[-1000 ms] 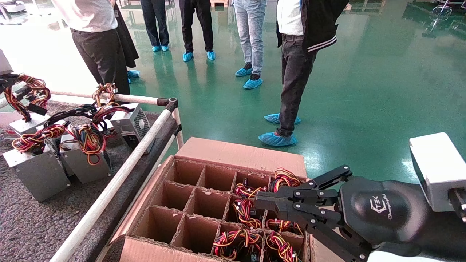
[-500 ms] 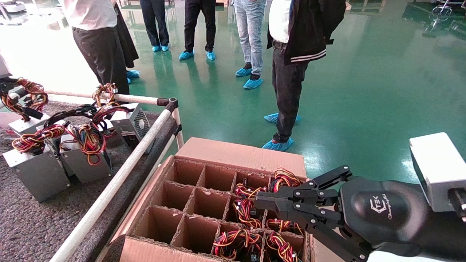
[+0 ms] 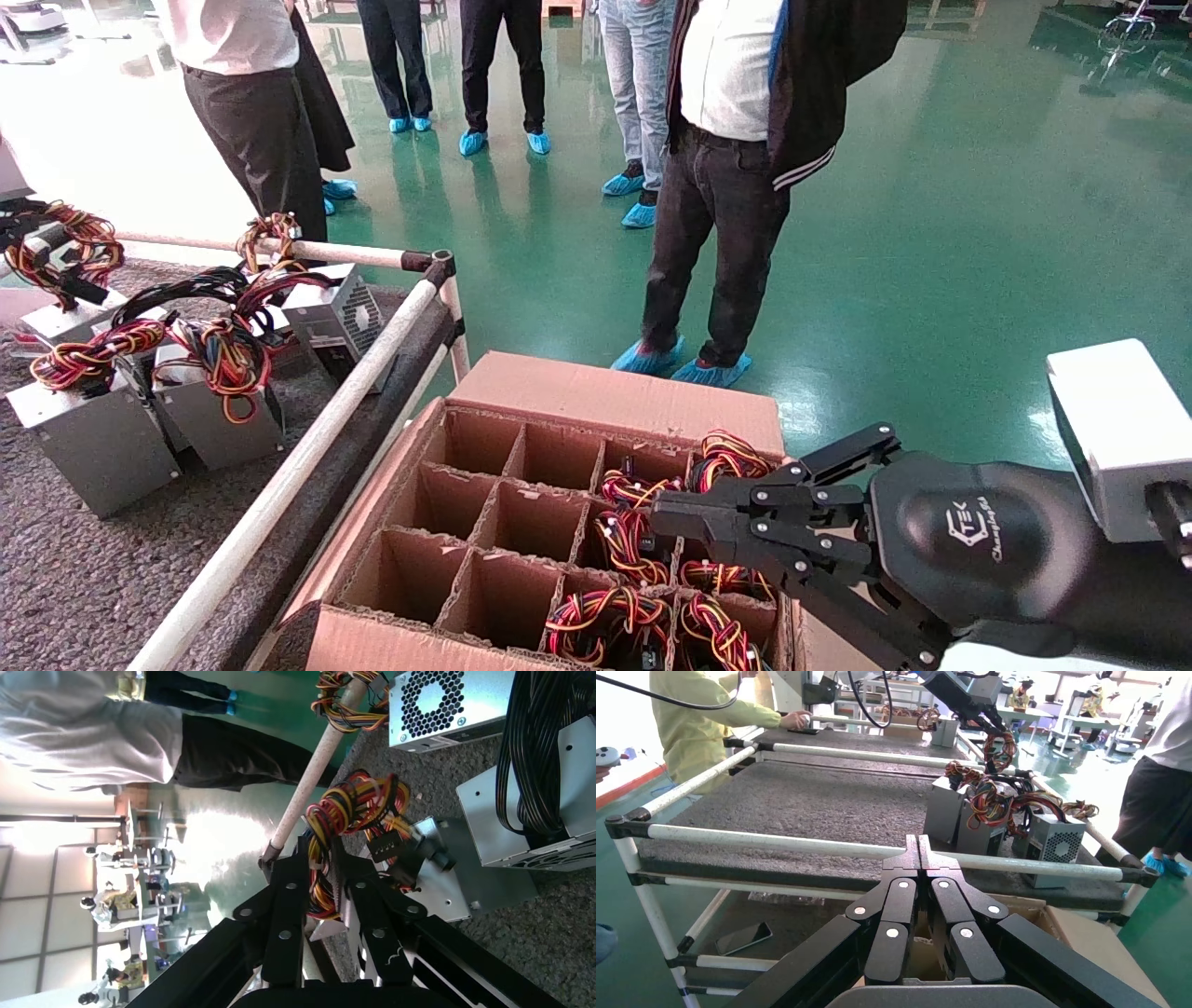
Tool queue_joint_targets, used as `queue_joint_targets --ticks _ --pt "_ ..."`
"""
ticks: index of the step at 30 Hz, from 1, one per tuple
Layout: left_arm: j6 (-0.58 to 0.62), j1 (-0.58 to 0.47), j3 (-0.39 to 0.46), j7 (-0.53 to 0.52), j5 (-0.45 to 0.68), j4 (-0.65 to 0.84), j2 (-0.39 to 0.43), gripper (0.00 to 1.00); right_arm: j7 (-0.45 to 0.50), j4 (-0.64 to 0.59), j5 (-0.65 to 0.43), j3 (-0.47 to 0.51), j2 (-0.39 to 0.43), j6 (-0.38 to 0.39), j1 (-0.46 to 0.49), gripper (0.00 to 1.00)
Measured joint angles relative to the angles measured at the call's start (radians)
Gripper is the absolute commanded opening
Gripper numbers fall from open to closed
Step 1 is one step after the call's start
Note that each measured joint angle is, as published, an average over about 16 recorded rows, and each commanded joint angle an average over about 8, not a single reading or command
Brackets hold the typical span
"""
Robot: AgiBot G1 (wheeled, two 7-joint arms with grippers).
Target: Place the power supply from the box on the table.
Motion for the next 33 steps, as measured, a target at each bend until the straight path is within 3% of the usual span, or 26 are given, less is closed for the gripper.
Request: queue_joint_targets --ticks 33 --pt "0.044 -0.033 -0.034 0.009 -0.038 -0.032 0.021 1.0 0.0 0.0 0.0 0.0 0.0 0.0 0.0 0.0"
